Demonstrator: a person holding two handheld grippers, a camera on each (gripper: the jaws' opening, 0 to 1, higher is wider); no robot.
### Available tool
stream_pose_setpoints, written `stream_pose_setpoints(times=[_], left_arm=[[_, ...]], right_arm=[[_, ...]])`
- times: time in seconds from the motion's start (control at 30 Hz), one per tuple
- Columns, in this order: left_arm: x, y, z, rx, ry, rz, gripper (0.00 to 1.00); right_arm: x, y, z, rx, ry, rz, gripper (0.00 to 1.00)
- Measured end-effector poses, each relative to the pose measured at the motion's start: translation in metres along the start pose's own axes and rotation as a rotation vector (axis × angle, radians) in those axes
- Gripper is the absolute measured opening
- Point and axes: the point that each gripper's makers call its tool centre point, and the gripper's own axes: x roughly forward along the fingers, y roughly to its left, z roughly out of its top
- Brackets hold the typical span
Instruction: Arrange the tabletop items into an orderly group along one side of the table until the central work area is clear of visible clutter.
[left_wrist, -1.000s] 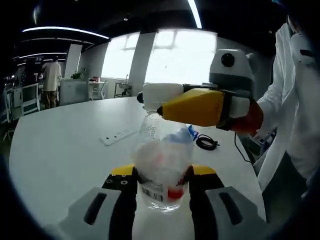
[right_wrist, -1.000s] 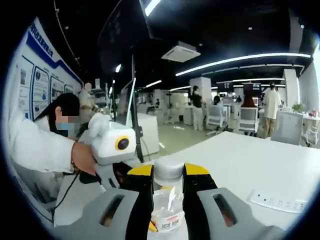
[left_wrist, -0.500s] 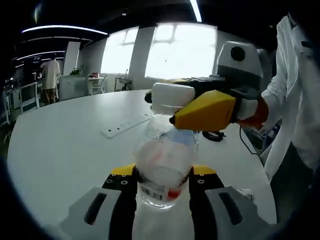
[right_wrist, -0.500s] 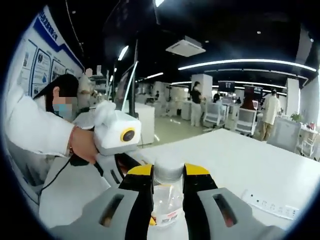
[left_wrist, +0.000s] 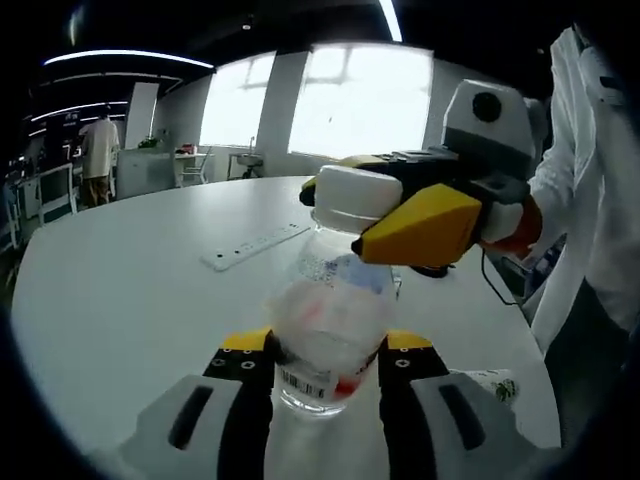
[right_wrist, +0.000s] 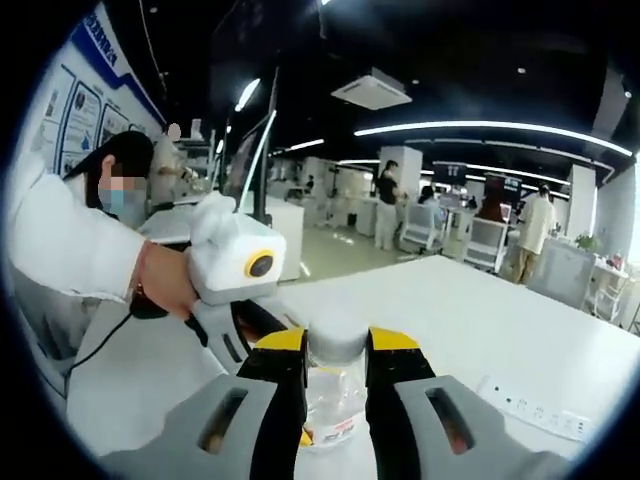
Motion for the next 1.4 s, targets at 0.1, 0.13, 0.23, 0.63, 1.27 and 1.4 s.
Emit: stream_pose_setpoints(times=[0.1, 0.13, 0.23, 0.63, 1.27, 1.4], left_arm=[[0.002, 0.000, -0.002, -0.006, 0.002, -0.004, 0.40], [0.002, 0.000, -0.002, -0.005, 0.004, -0.004, 0.40], [0.003, -0.001, -0.003, -0.004, 0.007, -0.005, 0.41], [0.006, -0.002, -0.003, -0.017, 0.011, 0.000, 0.42], [0.004, -0.003, -0.001, -0.046, 0.008, 0.008, 0.52], [0.003, -0.004, -0.001, -0.045, 0.009, 0.011, 0.54]], right_arm=[[0.000, 0.000, -0.002, 0.002, 0.008, 0.002, 0.19], [0.000, 0.000, -0.003, -0.003, 0.011, 0.001, 0.19], [-0.002, -0.001, -0.005, 0.001, 0.012, -0.006, 0.19], [-0.006, -0.002, -0.007, 0.002, 0.026, -0.005, 0.20], [-0.010, -0.008, -0.004, 0.046, 0.013, -0.009, 0.31], [-0.013, -0.011, -0.002, 0.064, 0.006, -0.013, 0.36]])
